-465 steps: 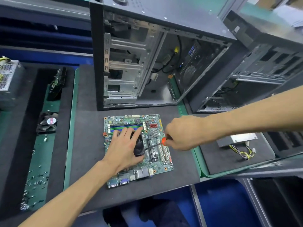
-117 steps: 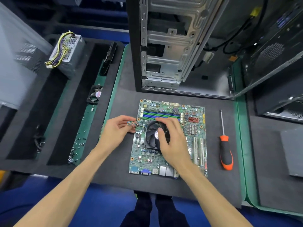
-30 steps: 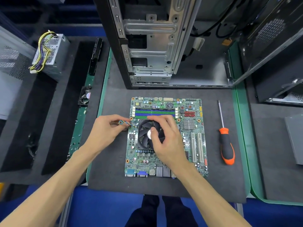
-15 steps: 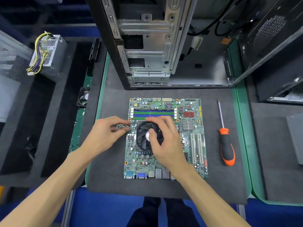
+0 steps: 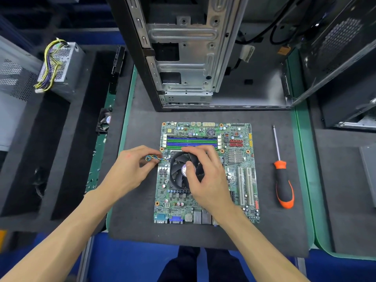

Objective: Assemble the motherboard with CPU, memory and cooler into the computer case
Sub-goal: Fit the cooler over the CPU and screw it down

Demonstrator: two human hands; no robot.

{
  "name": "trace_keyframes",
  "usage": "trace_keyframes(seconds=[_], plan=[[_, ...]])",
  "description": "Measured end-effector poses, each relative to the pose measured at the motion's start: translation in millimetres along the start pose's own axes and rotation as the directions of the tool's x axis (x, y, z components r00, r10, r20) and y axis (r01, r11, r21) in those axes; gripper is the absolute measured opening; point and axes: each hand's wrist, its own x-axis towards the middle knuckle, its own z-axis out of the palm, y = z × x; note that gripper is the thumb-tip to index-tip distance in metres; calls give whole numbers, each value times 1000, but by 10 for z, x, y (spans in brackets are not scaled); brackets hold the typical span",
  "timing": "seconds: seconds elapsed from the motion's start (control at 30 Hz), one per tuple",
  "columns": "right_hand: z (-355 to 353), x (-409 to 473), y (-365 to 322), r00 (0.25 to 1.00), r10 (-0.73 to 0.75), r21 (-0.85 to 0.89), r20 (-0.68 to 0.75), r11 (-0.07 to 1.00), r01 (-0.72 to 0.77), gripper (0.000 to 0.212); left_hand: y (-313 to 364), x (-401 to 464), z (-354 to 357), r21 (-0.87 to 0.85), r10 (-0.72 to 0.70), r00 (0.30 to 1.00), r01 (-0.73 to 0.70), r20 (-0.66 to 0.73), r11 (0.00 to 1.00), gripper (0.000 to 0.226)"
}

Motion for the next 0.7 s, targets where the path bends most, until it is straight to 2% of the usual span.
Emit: trace_keyframes(seconds=[0.4, 0.7], plan=[[7, -2, 2, 1000, 5, 33, 5, 999, -5, 32, 97, 92, -32, 272, 89, 995, -95, 33, 958, 20], [6, 1, -4, 1000, 5, 24, 8, 1000, -5, 34, 105, 86, -57, 275, 61, 997, -73, 52, 959, 22]])
